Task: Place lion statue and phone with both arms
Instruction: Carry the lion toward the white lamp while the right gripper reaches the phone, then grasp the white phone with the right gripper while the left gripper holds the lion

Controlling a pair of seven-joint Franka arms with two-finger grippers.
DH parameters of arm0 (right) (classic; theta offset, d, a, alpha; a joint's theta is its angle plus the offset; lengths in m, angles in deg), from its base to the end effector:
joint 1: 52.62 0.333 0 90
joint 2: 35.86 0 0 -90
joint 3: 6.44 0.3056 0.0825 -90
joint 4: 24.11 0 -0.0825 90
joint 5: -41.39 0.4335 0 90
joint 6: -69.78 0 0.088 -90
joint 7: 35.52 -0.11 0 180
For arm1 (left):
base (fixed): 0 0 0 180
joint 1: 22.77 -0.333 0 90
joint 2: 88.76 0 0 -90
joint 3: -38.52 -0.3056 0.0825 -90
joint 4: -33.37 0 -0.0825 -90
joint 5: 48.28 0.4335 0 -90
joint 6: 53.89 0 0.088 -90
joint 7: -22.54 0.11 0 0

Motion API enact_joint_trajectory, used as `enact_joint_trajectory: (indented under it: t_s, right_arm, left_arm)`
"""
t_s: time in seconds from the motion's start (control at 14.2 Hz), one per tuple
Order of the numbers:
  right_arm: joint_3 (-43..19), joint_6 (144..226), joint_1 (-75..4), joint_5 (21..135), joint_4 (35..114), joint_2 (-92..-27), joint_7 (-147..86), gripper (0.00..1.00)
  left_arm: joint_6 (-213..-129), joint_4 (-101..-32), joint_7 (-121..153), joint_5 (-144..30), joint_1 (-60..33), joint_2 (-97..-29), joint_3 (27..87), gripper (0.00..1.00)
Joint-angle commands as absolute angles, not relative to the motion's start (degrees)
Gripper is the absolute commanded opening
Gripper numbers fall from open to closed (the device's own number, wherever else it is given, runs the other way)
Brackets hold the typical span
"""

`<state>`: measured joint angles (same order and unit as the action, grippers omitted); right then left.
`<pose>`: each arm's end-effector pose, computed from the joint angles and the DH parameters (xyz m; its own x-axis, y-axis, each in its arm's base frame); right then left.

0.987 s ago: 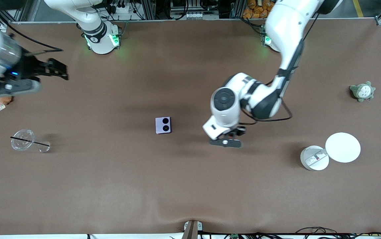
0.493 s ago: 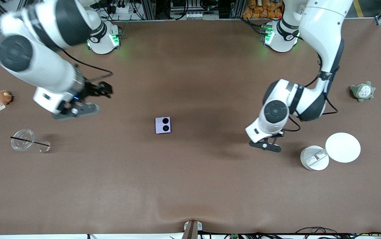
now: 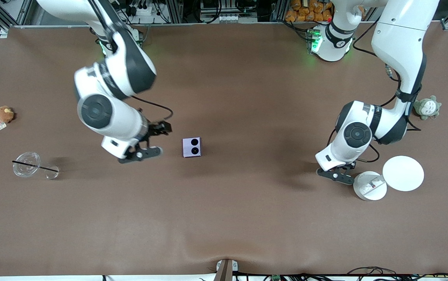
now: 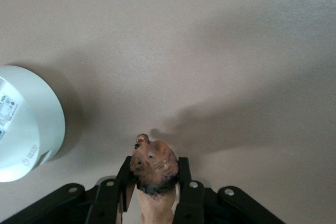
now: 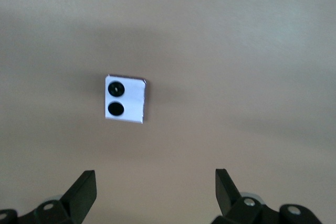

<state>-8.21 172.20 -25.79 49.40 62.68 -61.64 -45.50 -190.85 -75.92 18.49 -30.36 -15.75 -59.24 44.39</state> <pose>0.6339 0.3128 0.3591 0.9547 0.2247 -0.1949 0.2123 -0.9737 -0.0829 0.6395 -0.1422 0.1755 0.9314 -0.3627 -0.0310 -0.3629 -0.9184 -0.1575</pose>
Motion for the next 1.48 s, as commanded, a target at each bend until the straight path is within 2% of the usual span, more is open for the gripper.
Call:
enact_joint_trajectory:
  t_s: [0.0,0.35,0.63,0.85,1.41]
  right_arm:
    - [-8.81,177.61,-23.18,50.27,61.84,-67.57,-47.03,1.00]
    - [-8.81,191.75,-19.94,50.36,67.89,-71.54,-52.55,1.00]
    - [-8.81,195.37,-19.58,50.44,69.93,-72.68,-53.27,1.00]
    - [-8.72,202.21,-19.05,50.53,74.49,-72.95,-53.45,1.00]
    - [-8.72,203.64,-16.68,50.71,75.20,-74.09,-57.84,1.00]
  left_arm:
    - [-195.03,-77.72,20.42,-29.03,-17.58,-59.50,45.20,0.00]
    - [-198.20,-77.72,23.06,-29.03,-20.48,-58.52,45.29,0.00]
    - [-198.29,-77.10,25.44,-29.64,-22.24,-58.26,45.38,0.00]
    - [-200.22,-76.84,25.35,-30.52,-22.59,-57.65,45.55,0.00]
    - [-200.67,-75.44,25.44,-35.88,-22.94,-56.24,45.73,0.00]
